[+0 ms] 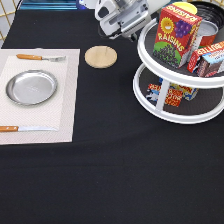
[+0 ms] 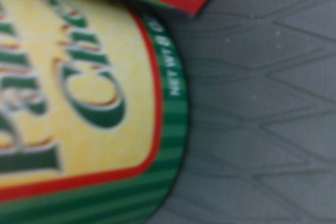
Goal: Pick up the bowl from the lazy Susan and put bowl on the plate
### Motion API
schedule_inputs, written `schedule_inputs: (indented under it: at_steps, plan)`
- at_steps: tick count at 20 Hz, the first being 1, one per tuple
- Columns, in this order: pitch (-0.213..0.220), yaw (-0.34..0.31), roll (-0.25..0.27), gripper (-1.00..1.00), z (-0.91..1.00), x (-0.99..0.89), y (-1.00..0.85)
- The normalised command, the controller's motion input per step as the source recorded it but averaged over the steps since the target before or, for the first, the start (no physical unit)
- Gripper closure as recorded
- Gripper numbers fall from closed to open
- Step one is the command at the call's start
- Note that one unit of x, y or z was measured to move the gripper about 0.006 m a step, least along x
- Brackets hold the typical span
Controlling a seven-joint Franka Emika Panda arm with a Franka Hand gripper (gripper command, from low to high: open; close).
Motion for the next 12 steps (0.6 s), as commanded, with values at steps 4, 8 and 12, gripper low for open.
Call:
schedule_inputs:
  at_steps: [4,8,12]
  plan:
    - [0.0,0.0,0.0,-1.0,-0.15,0.24,-0.12]
    - [-0.053,0.0,-0.01,-1.0,-0.05,0.43,-0.16]
    - [-0.224,0.0,-0.061,-1.0,0.17,0.53,-0.1]
